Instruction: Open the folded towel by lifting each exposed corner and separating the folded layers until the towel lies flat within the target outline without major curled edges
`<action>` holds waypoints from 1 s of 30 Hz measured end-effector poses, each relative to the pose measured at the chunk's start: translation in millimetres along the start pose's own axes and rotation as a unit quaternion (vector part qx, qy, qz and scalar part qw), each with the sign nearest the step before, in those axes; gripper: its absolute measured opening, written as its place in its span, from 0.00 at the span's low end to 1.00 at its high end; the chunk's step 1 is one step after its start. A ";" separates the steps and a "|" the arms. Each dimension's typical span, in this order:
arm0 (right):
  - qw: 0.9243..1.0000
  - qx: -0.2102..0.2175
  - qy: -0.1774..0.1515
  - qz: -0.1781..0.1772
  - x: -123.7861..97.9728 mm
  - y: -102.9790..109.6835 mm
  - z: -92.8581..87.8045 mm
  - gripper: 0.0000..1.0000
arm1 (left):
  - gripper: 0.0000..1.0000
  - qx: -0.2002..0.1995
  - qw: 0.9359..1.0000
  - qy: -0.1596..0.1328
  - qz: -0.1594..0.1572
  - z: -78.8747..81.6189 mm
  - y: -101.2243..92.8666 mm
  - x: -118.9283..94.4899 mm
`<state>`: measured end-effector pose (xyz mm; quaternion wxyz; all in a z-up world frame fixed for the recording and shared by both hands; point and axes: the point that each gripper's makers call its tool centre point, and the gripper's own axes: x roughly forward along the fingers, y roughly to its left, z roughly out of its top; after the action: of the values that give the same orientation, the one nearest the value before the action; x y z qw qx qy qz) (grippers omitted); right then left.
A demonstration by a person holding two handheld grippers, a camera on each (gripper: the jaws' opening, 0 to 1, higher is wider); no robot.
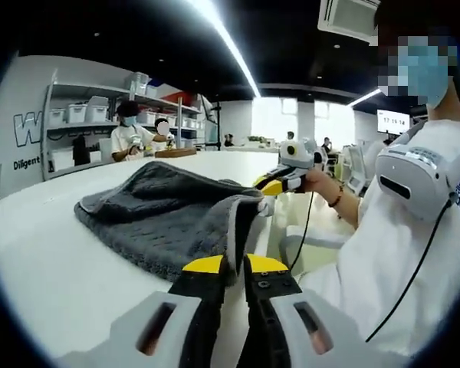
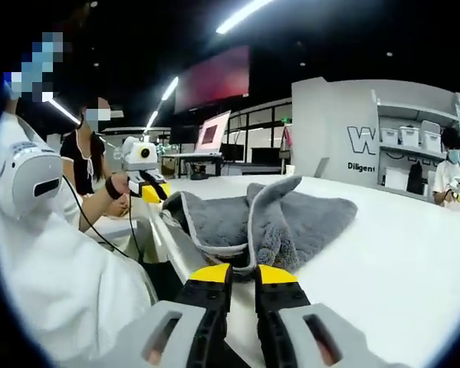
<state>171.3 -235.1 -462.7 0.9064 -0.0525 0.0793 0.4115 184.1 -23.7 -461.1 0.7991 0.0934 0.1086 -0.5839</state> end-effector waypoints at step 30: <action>1.000 -0.001 -0.004 0.024 -2.7 8.9 -2.0 0.02 | 0.06 0.033 0.998 0.047 0.002 -14.2 -2.6 -3.3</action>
<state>162.6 -231.6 -464.5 0.8967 -0.0496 0.0763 0.4332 179.7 -17.6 -473.8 0.7908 0.1471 0.1263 -0.5805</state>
